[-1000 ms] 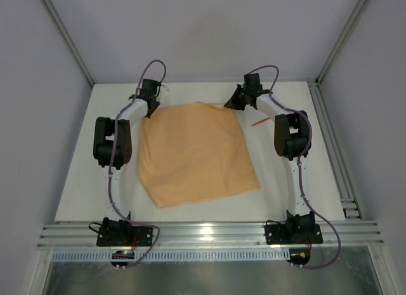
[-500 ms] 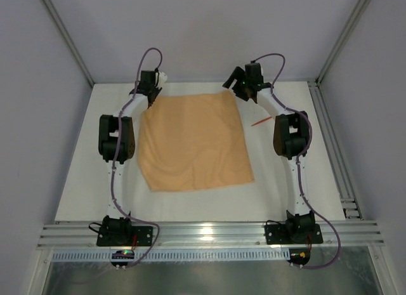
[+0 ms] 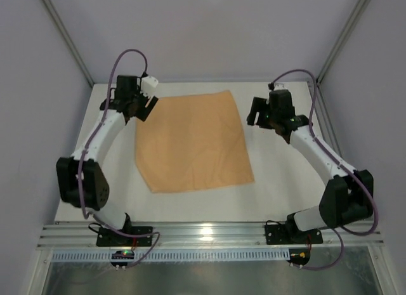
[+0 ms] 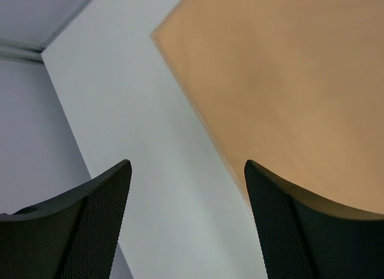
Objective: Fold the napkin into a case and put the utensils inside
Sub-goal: Smooth out the napkin at the center of the board.
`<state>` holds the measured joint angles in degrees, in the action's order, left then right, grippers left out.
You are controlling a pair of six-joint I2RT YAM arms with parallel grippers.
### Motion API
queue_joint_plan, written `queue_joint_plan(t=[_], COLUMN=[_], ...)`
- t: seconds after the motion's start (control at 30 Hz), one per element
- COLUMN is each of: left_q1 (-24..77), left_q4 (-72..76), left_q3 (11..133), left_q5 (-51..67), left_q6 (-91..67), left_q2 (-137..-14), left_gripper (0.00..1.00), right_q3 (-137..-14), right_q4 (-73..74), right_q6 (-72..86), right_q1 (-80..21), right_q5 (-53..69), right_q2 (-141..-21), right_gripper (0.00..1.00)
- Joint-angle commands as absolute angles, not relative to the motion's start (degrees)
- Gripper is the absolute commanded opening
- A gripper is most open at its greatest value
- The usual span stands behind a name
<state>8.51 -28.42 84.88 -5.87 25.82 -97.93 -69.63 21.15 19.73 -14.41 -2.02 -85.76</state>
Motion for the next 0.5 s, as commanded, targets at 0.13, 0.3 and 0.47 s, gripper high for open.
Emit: queue_joint_plan(t=[0.13,0.3,0.47], left_q1=[17.3,27.4,37.2], left_q4=[-45.0,-47.4,-44.1], left_q3=[54.1,45.6,40.4], left_q5=[-2.9,-3.0,-7.9], left_q6=[36.2,32.1,30.5], left_q2=[-75.3,-69.5,-65.6], left_gripper=[0.80,0.89,0.91], right_q3=[-44.9,-38.8,-33.9], right_q4=[24.1,21.3,17.8], right_q6=[22.2,25.1,29.3], right_q1=[-22.1,-22.8,-26.6], right_q5=[-3.5,-2.6,-1.6], right_q2=[-75.3,-76.6,-76.4], right_gripper=[0.68,0.64,0.53])
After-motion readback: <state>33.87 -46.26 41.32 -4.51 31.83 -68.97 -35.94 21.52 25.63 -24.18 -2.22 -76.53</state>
